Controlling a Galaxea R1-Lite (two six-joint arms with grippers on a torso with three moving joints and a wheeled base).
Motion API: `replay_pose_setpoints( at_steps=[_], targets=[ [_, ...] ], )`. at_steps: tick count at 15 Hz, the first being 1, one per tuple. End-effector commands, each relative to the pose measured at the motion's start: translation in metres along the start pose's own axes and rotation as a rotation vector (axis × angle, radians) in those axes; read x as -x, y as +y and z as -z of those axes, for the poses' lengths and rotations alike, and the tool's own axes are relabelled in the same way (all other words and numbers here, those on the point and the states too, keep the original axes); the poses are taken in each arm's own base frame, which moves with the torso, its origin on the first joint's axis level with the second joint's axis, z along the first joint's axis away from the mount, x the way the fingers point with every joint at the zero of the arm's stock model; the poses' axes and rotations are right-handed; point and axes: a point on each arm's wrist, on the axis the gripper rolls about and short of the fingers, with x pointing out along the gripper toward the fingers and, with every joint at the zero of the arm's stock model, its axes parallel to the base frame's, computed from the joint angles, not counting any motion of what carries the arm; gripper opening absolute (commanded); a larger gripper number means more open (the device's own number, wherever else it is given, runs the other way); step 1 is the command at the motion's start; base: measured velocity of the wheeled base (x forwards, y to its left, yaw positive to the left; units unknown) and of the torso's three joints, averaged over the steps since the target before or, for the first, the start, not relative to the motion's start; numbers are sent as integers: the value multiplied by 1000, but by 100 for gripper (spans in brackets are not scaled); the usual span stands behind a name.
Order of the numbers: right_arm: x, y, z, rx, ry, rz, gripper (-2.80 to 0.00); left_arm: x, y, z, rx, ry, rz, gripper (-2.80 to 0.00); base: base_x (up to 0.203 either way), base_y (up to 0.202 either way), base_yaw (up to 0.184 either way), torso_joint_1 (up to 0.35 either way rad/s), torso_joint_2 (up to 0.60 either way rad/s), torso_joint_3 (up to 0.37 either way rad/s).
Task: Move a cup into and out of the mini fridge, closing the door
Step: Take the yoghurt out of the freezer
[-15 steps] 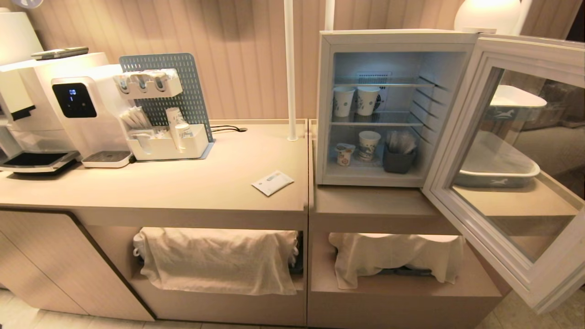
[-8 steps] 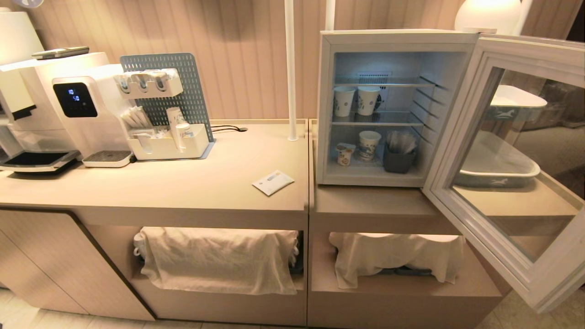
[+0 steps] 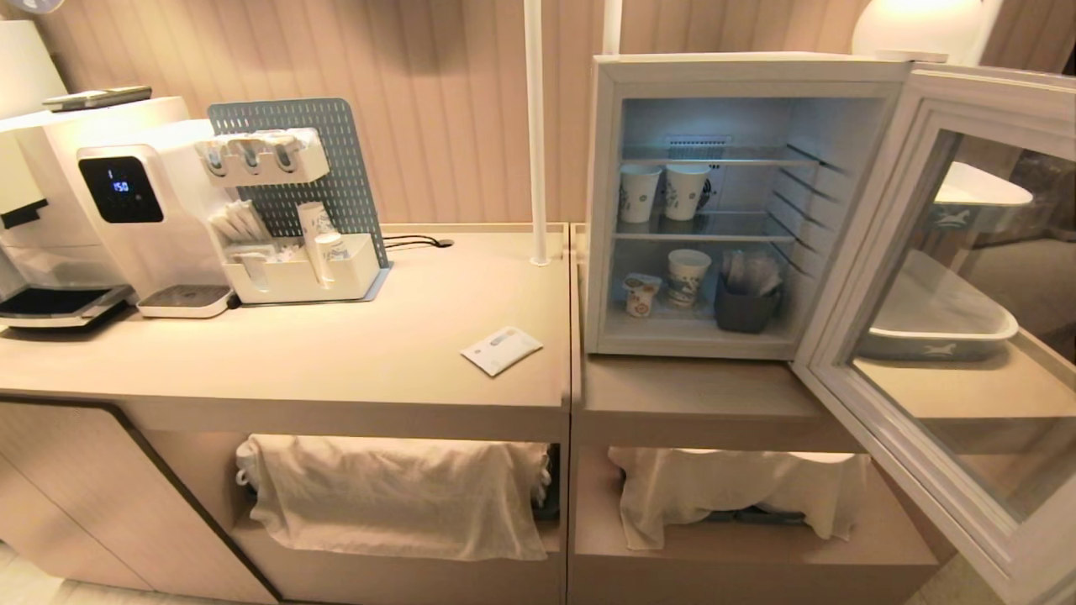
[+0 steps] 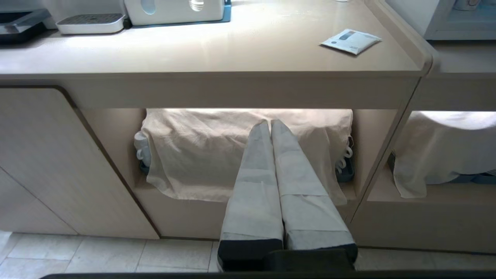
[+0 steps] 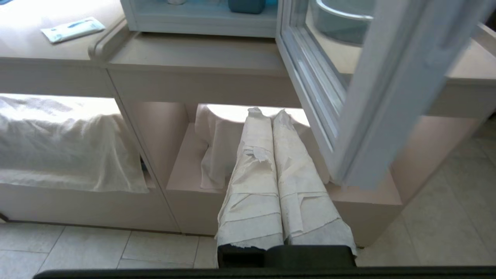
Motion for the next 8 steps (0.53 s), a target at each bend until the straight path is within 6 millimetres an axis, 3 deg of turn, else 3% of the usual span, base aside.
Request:
replay_pose_setpoints(
  at_steps=[1,5,8],
  targets=[
    [0,0,0,1,-2,0,-280,0,0,0,-1,1,0,-280,204,0,1,7,7,-2],
    [0,0,0,1,0,0,-280,0,0,0,7,1,-2,-280,190,0,1,3,0,3],
    [0,0,0,1,0,0,-280,0,0,0,7,1,-2,-280,32,0,0,1,5,-1]
  ],
)
